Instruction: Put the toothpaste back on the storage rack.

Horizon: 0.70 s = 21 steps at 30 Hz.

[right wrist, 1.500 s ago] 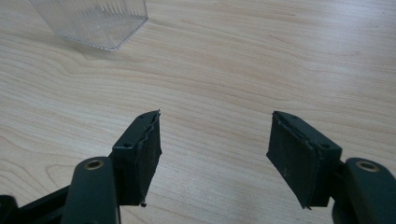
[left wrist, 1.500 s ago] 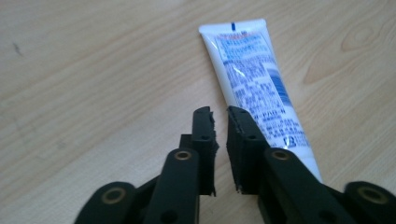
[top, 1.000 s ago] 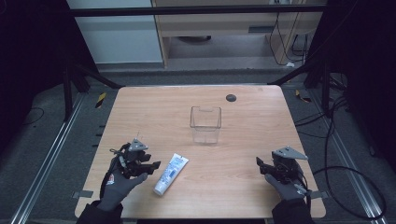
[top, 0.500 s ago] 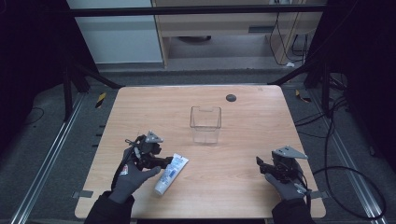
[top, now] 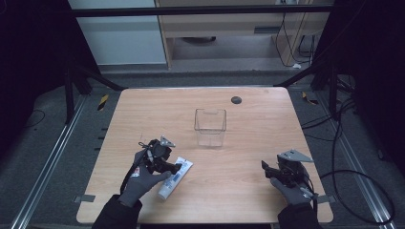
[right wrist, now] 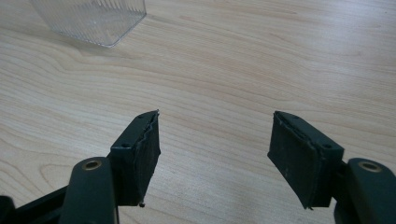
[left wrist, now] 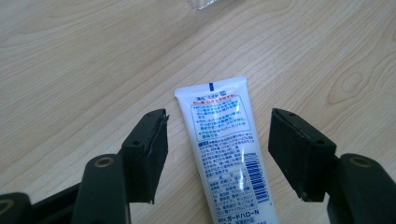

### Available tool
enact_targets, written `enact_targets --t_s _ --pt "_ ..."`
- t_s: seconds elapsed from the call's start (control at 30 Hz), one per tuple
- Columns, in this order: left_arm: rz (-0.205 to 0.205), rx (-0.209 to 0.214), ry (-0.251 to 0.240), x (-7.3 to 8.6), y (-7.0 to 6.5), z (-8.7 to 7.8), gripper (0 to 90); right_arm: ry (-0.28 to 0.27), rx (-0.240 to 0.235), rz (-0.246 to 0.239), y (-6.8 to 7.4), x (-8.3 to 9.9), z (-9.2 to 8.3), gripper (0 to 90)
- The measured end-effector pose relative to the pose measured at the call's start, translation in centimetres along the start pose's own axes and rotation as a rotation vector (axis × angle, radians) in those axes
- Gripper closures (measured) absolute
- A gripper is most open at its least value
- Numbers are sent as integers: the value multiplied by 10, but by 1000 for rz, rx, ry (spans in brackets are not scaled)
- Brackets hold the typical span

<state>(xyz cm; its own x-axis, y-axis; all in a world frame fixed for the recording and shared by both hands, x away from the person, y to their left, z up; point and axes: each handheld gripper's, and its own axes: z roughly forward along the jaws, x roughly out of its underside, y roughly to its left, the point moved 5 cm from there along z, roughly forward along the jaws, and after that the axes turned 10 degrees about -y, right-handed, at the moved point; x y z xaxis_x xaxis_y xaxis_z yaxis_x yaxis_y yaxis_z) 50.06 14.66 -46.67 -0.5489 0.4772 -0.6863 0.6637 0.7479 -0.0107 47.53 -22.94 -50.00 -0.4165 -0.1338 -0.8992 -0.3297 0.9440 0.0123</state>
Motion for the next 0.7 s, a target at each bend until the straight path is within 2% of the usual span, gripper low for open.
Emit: enact_targets --t_s 0.33,0.7 --pt "3 17 71 7 -4 14 358 7 -3 -1 0 1 1 333" --pt "5 20 106 12 -7 27 351 11 -4 -4 0 1 1 333"
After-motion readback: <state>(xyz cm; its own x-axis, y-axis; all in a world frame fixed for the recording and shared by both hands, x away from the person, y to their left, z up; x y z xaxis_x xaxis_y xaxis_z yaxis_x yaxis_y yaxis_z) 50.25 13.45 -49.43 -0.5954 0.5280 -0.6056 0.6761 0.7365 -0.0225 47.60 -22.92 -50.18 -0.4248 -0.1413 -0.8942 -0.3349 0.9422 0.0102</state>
